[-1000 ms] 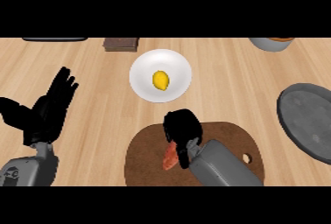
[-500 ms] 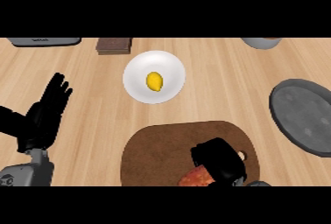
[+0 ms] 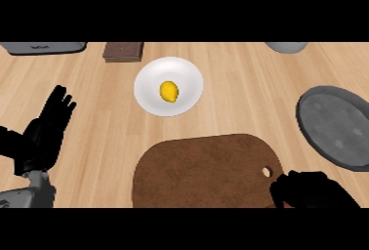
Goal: Pick the sweet potato from the cutting board and place it in the pan
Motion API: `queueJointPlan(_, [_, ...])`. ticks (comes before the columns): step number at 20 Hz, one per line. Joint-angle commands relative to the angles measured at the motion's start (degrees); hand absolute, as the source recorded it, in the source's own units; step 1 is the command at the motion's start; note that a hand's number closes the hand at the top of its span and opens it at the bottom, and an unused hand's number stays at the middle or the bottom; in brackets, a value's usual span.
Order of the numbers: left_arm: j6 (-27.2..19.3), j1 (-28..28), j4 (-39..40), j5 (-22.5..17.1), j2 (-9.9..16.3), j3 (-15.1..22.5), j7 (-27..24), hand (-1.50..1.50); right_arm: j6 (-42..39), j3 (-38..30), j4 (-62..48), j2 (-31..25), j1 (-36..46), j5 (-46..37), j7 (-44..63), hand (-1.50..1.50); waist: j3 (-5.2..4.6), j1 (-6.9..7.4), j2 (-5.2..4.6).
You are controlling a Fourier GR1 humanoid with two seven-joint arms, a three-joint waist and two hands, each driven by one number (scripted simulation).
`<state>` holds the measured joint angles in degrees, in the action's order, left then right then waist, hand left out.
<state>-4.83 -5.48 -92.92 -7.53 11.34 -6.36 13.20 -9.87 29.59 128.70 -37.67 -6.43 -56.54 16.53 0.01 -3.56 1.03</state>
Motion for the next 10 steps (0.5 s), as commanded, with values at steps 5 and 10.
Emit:
queueJointPlan(5, [-1.4, -4.24, 0.69, 0.38, 0.12, -0.47, 2.32, 0.0, 2.79, -12.62, 21.54, -6.29, -12.16, 3.04, 0.37, 1.5, 0.0, 0.45, -0.47])
queueJointPlan(10, [1.66, -0.59, 0.24, -1.24, 0.04, -0.26, -0.03, 0.0, 2.06, -25.33, 17.2, -5.24, -10.29, 13.34, -1.83, 1.5, -0.05, 1.69, -0.74])
